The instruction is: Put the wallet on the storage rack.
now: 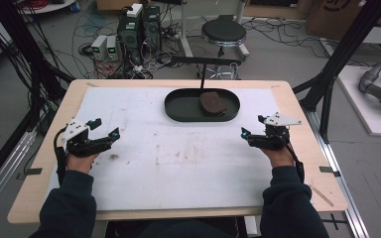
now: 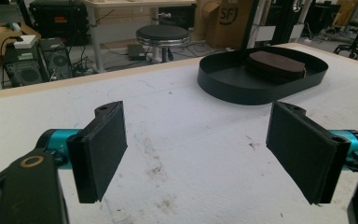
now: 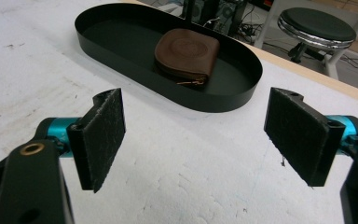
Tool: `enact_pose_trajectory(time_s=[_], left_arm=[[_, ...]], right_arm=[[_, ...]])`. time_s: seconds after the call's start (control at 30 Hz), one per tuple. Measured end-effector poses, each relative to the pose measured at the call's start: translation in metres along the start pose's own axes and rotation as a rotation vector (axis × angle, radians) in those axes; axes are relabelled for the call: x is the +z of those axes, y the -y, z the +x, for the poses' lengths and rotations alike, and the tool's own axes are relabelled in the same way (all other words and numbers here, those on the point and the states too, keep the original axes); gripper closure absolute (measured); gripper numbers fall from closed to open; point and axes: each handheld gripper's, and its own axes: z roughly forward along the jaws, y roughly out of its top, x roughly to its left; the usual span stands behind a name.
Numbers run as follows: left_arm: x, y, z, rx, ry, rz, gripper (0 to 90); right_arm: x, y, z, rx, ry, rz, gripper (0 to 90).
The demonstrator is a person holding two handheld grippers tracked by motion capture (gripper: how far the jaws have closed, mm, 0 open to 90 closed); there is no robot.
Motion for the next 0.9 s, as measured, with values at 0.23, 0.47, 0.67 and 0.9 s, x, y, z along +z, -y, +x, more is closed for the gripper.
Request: enact_pose_trajectory(time_s=[0.23, 0.47, 0.67, 0.9], left_arm=[[-0.0007, -0.0008, -0.0027, 0.007, 0.003, 0.001, 20.4], [-0.0006, -0.0005, -0.0032, 0.008, 0.001, 0.003, 20.4], [-0.0002, -0.0002, -0.0034, 0.007, 0.001, 0.005, 20.7], [0.0004, 0.0002, -0.0042, 0.01, 0.002, 0.008, 20.8]], right_arm=[[-0.0016, 0.0037, -0.0018, 0.018, 0.006, 0.002, 20.8], [-0.0023, 0.0039, -0.0021, 0.018, 0.013, 0.005, 20.9], [-0.0023, 0.0047, -0.0026, 0.019, 0.014, 0.008, 20.9], [-0.0026, 0.0055, -0.0031, 0.025, 0.012, 0.012, 20.9]])
